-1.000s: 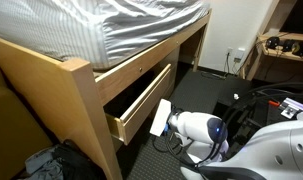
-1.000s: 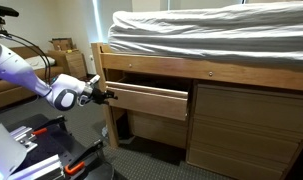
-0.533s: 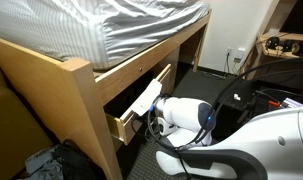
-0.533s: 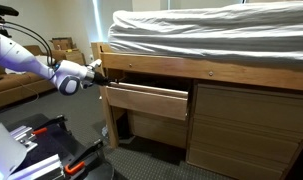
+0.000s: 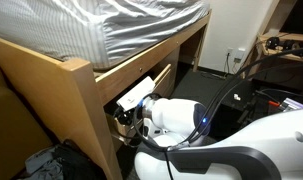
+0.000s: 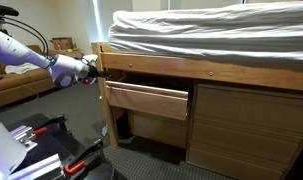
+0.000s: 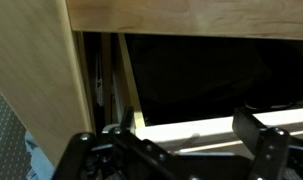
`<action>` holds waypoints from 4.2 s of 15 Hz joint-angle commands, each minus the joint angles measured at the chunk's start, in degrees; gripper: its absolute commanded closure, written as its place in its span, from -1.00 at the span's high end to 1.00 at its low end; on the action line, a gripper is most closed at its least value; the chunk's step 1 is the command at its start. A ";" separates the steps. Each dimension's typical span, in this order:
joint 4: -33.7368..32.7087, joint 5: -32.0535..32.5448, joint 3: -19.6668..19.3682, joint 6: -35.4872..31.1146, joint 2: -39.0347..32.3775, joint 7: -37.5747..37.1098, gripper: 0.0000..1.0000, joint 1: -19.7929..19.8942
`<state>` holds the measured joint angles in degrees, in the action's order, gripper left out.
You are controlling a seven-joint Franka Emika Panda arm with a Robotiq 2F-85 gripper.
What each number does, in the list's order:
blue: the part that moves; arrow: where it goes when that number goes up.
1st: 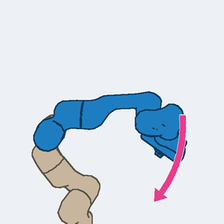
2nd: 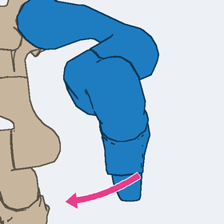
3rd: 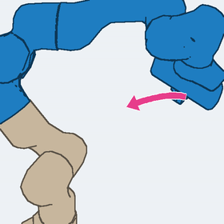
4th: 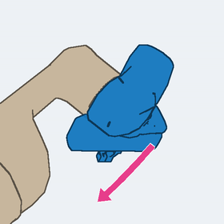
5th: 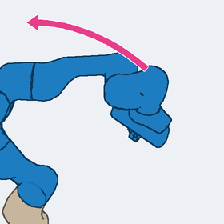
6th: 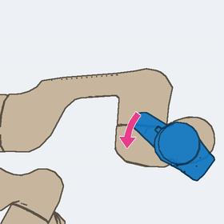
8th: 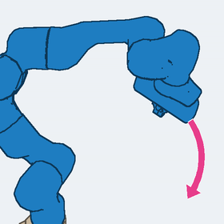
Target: Close the top left drawer
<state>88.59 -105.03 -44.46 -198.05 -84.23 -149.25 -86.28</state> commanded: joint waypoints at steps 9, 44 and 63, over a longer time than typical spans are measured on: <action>0.49 -7.83 -1.31 12.74 0.31 0.08 1.00 -8.42; -23.45 -14.45 12.59 -0.95 0.02 0.47 1.00 19.11; 20.71 -38.62 21.24 -0.58 21.84 32.25 1.00 17.13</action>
<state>102.71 -134.54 -23.41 -198.63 -67.23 -120.88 -68.01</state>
